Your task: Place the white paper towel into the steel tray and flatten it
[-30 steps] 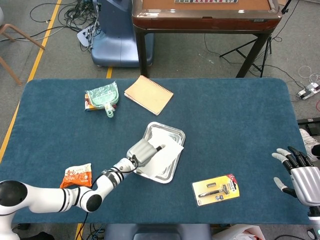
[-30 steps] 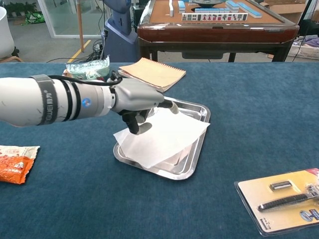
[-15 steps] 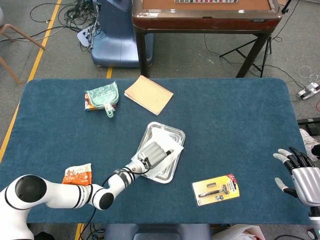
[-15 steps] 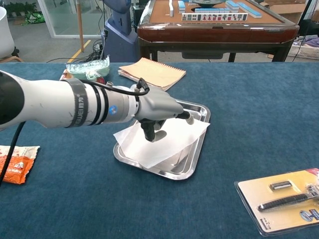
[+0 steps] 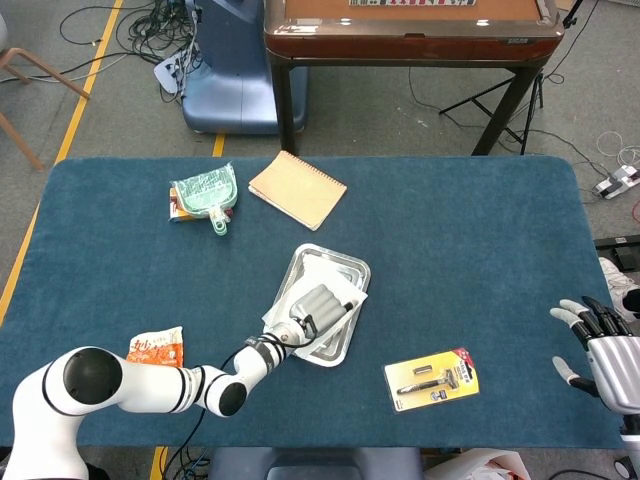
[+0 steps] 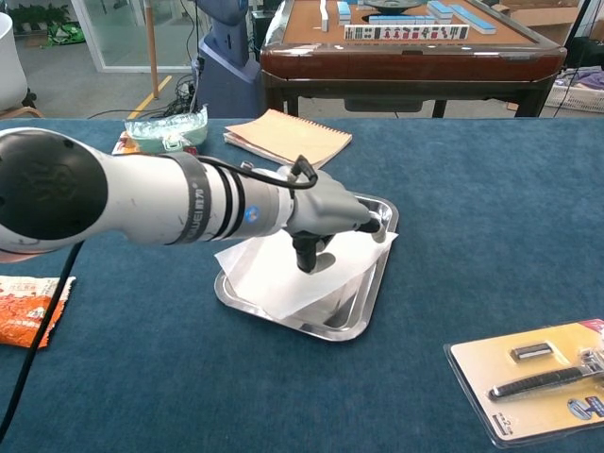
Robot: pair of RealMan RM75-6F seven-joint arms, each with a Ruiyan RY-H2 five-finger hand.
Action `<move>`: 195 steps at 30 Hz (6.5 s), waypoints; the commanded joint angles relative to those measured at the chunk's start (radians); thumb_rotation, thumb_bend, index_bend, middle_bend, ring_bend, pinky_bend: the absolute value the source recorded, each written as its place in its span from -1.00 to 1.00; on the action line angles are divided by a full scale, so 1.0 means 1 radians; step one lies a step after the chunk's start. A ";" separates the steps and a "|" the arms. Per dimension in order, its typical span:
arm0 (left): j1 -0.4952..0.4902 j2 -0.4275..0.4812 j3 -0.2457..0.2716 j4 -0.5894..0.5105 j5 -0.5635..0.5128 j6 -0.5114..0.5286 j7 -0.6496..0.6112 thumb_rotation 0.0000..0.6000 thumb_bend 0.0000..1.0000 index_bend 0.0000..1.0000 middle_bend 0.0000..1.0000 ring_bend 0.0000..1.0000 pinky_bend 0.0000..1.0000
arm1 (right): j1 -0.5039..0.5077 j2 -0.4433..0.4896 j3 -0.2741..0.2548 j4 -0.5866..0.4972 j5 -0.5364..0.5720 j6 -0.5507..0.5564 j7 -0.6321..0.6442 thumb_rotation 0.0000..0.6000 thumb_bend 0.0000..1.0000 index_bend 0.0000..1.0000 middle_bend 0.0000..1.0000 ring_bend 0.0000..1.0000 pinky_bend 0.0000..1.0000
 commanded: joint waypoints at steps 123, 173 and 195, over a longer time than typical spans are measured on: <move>0.088 0.244 0.244 -0.448 -0.247 0.371 0.321 1.00 0.05 -0.75 0.96 0.95 0.89 | -0.009 -0.005 -0.004 -0.011 -0.037 0.028 -0.005 1.00 -0.48 -0.50 -0.60 -0.84 -0.63; 0.039 0.207 0.194 -0.525 -0.285 0.400 0.358 1.00 0.05 -0.75 0.95 0.95 0.89 | -0.032 0.001 -0.008 0.008 -0.032 0.055 0.021 1.00 -0.48 -0.50 -0.60 -0.84 -0.63; 0.081 0.270 0.188 -0.569 -0.226 0.453 0.281 0.76 -0.11 -0.88 0.81 0.80 0.79 | -0.032 0.005 -0.005 0.006 -0.039 0.062 0.024 1.00 -0.48 -0.50 -0.60 -0.84 -0.63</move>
